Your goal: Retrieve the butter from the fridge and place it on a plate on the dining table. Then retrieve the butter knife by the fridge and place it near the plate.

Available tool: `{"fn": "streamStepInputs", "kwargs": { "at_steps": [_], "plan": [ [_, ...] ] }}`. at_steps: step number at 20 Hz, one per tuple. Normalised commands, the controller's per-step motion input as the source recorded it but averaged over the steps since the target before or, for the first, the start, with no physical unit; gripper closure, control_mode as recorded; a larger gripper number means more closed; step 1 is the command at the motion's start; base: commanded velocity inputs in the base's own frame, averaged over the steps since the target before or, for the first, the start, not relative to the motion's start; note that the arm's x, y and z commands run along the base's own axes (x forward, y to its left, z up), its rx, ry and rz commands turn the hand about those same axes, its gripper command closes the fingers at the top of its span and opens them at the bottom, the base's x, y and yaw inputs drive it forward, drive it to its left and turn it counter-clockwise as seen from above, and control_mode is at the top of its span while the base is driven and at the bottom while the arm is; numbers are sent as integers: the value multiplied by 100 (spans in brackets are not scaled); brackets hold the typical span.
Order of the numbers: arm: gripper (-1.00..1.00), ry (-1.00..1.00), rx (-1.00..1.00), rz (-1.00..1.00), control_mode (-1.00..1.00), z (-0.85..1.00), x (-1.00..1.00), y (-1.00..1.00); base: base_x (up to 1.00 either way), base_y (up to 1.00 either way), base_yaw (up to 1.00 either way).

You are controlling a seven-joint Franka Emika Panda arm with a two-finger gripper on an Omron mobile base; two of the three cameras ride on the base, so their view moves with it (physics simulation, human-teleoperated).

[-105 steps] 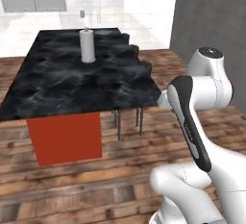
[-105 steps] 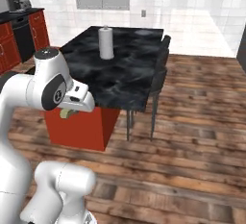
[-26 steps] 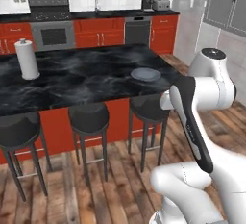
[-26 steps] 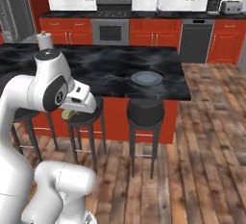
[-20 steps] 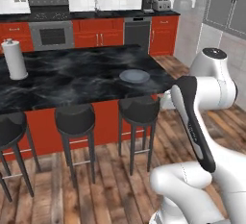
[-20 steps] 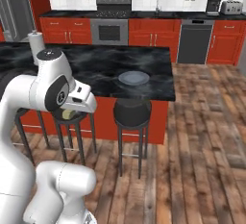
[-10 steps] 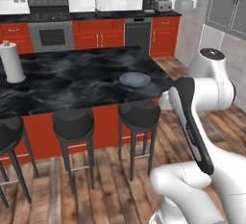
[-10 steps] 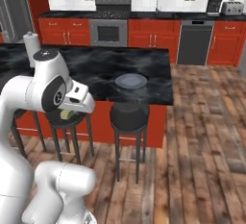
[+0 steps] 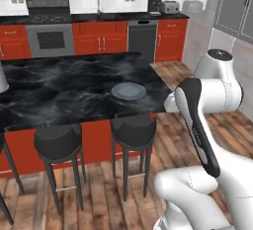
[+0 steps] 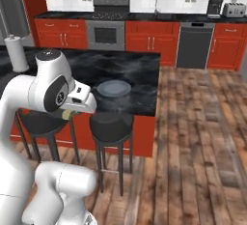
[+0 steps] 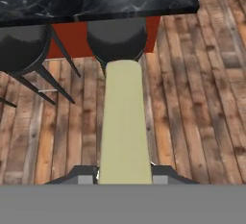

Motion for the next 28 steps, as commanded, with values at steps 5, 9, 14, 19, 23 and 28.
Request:
{"fn": "streamStepInputs", "kwargs": {
  "at_steps": [5, 9, 14, 19, 23, 28],
  "plan": [
    [100, 0, 0, 0, 100, 0, 0, 0, 60, 0, 0],
    [100, 0, 0, 0, 100, 0, 0, 0, 52, 0, 0],
    [100, 0, 0, 0, 100, 0, 0, 0, 47, 0, 0],
    [100, 0, 0, 0, 100, 0, 0, 0, 54, 0, 0],
    [100, 0, 0, 0, 100, 0, 0, 0, 56, 0, 0],
    [100, 0, 0, 0, 100, 0, 0, 0, 53, 0, 0]
  ]
}}
